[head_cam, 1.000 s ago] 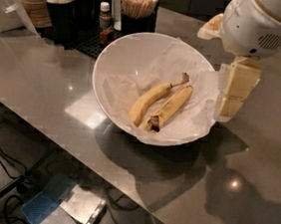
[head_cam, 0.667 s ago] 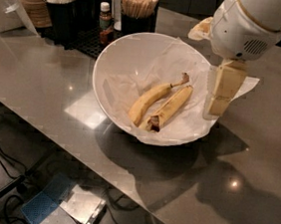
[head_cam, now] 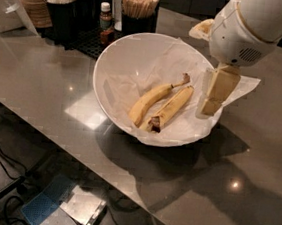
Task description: Pick banana from white bowl
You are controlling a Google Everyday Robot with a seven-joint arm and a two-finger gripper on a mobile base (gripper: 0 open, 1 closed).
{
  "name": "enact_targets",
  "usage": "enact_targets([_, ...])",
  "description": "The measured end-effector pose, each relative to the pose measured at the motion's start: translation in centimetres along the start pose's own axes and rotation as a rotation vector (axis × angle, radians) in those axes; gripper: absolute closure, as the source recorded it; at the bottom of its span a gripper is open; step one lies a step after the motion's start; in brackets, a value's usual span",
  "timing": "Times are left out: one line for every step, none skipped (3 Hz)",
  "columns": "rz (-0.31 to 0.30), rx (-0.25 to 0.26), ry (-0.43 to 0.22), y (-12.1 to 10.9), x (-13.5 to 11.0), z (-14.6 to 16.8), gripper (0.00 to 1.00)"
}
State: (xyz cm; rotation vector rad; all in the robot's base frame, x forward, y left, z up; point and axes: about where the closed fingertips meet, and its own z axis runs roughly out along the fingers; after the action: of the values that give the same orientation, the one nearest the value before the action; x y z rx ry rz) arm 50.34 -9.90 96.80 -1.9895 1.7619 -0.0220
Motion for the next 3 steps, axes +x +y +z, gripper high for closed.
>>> enact_targets([-0.001,-0.005,0.002,0.1,0.0,0.0,0.00])
enact_targets([-0.060,0.004,-0.029,-1.0,0.5,0.3,0.00])
enact_targets([-0.172,0.008,-0.119,-3.0,0.7,1.9,0.00])
